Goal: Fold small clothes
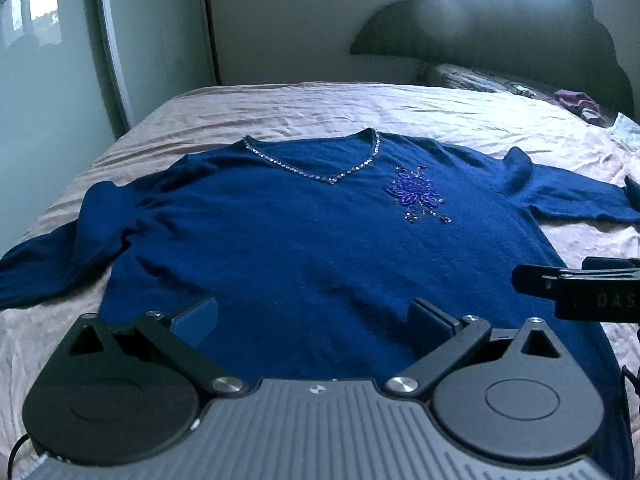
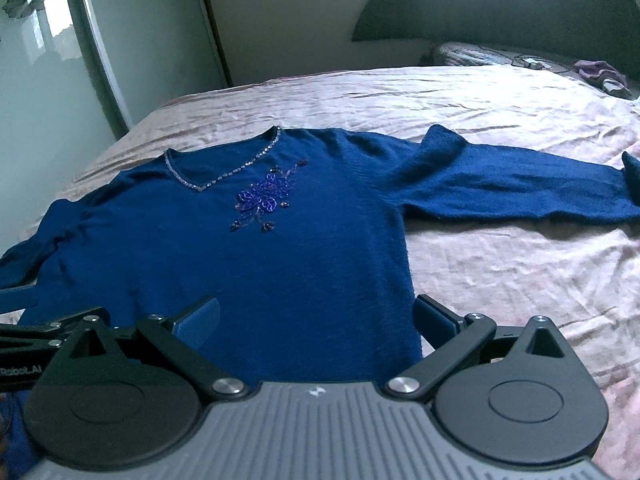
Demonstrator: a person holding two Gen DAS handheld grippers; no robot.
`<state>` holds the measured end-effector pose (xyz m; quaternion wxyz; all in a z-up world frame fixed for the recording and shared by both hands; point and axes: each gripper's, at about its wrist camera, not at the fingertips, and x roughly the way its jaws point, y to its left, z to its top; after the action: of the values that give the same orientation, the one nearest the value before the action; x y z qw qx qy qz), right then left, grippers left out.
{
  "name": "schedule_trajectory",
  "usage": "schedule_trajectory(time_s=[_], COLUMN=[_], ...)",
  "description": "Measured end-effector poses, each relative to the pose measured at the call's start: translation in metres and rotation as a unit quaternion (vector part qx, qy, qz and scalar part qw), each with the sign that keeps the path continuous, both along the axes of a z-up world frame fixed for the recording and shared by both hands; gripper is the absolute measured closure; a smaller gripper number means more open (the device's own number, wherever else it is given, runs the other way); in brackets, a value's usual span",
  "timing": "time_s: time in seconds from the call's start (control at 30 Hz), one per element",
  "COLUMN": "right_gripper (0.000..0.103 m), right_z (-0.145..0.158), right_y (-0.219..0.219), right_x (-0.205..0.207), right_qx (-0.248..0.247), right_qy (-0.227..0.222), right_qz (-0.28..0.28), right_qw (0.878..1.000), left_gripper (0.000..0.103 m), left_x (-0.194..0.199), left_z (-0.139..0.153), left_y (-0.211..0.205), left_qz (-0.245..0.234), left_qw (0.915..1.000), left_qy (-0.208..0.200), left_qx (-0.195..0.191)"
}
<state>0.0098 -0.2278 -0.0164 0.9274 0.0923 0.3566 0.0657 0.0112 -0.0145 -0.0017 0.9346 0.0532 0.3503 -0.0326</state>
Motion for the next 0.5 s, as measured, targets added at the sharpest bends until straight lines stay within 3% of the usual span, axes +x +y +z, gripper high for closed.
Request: schedule_trajectory(time_s=[0.37, 0.5], right_gripper=[0.0, 0.0], right_z=[0.003, 0.002], right_y=[-0.008, -0.024], right_x=[-0.002, 0.003], right_qx=[-0.032, -0.016], right_qy=[-0.06, -0.054], right_qz=[0.025, 0.024], right_qw=[0.997, 0.998], left_gripper=[0.001, 0.001], left_x=[0.01, 0.016], left_z=[0.004, 0.007], left_y=[-0.017, -0.025], left_qz=[0.002, 0.003], left_qw=[0.9999, 0.9999], left_qy=[0.003, 0.001], left_qx=[-0.013, -0.014])
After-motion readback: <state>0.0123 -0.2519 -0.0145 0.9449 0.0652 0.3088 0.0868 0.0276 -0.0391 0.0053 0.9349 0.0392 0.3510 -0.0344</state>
